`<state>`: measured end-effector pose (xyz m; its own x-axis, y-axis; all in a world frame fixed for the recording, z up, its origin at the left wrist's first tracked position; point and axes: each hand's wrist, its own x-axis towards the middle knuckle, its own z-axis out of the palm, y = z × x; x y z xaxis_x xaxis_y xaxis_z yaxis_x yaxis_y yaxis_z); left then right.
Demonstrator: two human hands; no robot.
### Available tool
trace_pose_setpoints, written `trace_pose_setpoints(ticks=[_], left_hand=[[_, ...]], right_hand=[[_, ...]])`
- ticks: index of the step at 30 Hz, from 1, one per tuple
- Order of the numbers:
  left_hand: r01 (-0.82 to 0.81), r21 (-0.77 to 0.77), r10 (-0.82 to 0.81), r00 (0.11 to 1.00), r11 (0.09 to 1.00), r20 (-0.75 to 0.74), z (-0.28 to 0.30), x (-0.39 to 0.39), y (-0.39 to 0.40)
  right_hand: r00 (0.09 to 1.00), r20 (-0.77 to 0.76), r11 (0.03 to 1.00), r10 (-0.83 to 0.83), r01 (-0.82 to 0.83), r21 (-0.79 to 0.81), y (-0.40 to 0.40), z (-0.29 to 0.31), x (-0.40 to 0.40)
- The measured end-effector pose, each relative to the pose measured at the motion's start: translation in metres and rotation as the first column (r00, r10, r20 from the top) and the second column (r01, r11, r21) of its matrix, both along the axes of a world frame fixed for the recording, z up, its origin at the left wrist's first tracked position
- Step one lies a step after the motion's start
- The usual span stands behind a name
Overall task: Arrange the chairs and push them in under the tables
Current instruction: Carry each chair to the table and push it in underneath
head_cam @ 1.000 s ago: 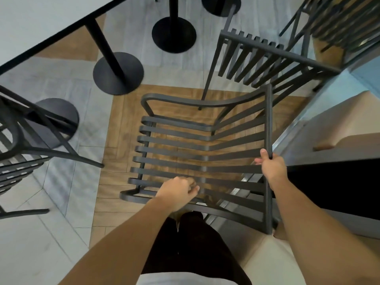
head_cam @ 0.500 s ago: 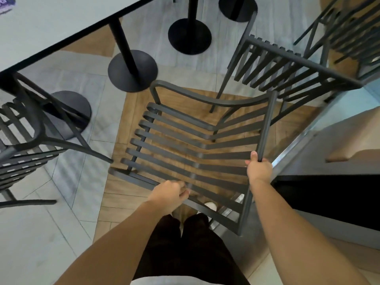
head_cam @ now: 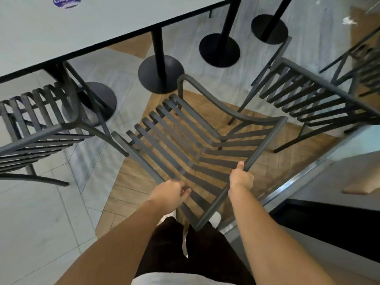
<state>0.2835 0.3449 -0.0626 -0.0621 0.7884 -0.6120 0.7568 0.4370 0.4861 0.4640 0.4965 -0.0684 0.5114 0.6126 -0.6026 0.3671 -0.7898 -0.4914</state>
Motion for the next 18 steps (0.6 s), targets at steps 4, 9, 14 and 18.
trace_pose_setpoints(ticks=[4,9,14,18], left_hand=[[-0.011,0.018,0.012,1.000,1.000,-0.021,0.004,-0.003,-0.005],[-0.031,0.062,0.033,0.999,0.998,-0.039,0.011,0.013,0.004],[-0.075,0.039,0.076,0.997,0.996,-0.026,0.015,0.041,0.024],[-0.203,-0.038,0.204,0.979,0.978,0.009,0.017,0.072,0.043]], right_hand=[[0.987,0.006,0.985,0.159,-0.158,-0.066,0.002,0.004,0.000],[0.890,0.159,0.904,0.428,-0.425,-0.052,0.029,0.026,0.018],[0.567,0.379,0.617,0.732,-0.787,-0.015,0.063,0.033,0.057],[-0.029,0.572,0.116,0.820,-0.970,-0.215,0.104,0.030,0.088]])
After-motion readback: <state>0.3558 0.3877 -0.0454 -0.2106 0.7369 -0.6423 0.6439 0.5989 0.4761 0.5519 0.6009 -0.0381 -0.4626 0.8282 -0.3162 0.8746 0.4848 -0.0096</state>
